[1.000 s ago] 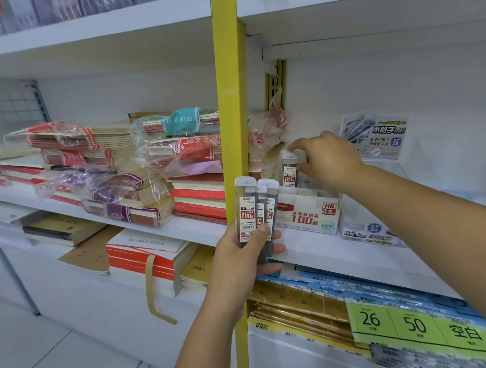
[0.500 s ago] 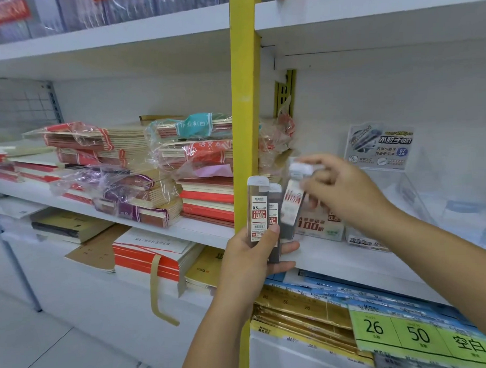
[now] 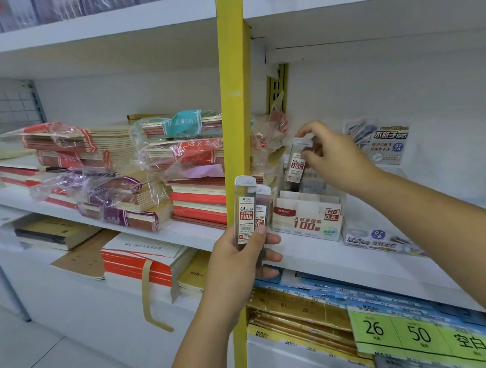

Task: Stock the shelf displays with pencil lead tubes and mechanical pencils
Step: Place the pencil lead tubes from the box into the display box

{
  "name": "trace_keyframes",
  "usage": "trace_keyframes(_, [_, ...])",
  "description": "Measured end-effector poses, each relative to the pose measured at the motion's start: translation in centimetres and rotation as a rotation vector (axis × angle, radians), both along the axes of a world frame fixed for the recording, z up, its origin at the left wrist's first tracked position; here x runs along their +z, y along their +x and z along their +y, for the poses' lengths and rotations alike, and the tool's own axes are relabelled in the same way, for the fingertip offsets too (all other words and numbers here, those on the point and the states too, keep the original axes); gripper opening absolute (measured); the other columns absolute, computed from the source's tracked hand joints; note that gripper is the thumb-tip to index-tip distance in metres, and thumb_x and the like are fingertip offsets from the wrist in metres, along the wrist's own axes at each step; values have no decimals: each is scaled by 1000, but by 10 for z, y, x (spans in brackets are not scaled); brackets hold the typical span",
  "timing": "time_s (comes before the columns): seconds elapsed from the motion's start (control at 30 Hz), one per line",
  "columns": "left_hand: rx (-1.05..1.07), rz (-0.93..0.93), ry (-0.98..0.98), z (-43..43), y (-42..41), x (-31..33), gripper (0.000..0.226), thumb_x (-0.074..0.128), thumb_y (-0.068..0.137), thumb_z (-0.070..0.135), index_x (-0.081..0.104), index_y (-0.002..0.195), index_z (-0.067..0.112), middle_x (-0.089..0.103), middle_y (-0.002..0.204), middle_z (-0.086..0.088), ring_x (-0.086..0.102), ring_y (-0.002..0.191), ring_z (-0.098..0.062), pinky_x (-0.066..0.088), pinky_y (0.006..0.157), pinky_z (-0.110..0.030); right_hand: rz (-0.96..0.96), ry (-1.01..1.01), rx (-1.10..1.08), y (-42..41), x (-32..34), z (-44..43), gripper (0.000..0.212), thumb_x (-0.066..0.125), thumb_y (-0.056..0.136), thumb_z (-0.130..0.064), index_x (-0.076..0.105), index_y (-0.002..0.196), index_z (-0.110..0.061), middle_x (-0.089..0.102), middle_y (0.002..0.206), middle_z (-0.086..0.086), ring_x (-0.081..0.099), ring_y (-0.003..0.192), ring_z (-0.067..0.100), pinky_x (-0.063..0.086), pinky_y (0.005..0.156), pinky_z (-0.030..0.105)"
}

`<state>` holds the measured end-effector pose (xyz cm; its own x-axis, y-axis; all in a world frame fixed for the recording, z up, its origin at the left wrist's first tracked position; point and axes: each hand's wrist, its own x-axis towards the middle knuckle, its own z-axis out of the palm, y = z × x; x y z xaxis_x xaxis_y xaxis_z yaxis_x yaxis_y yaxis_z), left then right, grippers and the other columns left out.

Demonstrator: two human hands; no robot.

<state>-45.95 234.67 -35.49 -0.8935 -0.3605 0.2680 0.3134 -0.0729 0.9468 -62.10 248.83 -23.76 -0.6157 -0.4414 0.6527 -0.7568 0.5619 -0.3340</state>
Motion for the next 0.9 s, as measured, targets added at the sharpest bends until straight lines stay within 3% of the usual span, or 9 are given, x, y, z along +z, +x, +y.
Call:
trace_keyframes(0.1, [7,-1,-9,0,-1,-1,16,54,100,30,62,110,40,77,90,2,74,72,-14,57,56,-22,32,85,-13,-6,-3,-6,28,57,93,-14,48,115,-29,56,76,-9,60,67,14,48,58,30])
trace_keyframes(0.27, [8,-16,-11,0,-2,-1,15,55,100,29,63,107,40,78,91,2,73,70,-14,57,56,-24,-34,169,-38,-13,-4,-9,26,58,91,-15,46,111,-26,62,83,1,62,76,21,54,68,41])
trace_keyframes(0.37, [6,-19,-20,0,-2,-1,14,56,99,30,63,106,40,78,90,2,73,70,-14,57,56,-24,127,296,-162,-17,-6,-9,21,61,90,-24,55,110,-27,65,92,2,61,84,24,50,67,35])
trace_keyframes(0.47, [0,-27,-37,1,-2,-1,14,56,99,30,63,106,39,78,90,3,73,71,-13,57,57,-24,284,393,-270,-19,-8,-9,29,57,92,-32,58,121,-31,64,102,4,59,94,26,39,62,31])
trace_keyframes(0.6, [-20,-31,-57,0,1,2,16,55,99,30,61,111,39,78,92,4,74,72,-14,57,57,-24,270,461,-281,-17,-9,-5,38,49,97,-32,51,134,-32,61,111,7,56,105,28,46,71,36])
trace_keyframes(0.7, [-49,-33,-67,1,4,4,15,55,99,30,60,109,41,78,93,5,75,76,-14,58,57,-23,227,338,-226,-5,-6,5,35,50,97,-30,55,132,-30,63,107,4,57,101,23,44,72,34])
trace_keyframes(0.83, [-112,-39,-65,3,6,5,16,58,95,35,61,111,40,78,96,4,76,83,-16,59,59,-25,59,-14,-16,30,-8,19,20,54,96,-31,67,110,-31,66,80,-14,61,71,8,48,63,29])
trace_keyframes(0.9, [-165,-37,-65,6,7,6,26,60,88,42,61,114,39,78,98,2,76,85,-18,59,60,-25,-72,-77,107,52,-10,24,16,53,95,-37,67,100,-37,66,71,-15,57,58,-1,47,54,17])
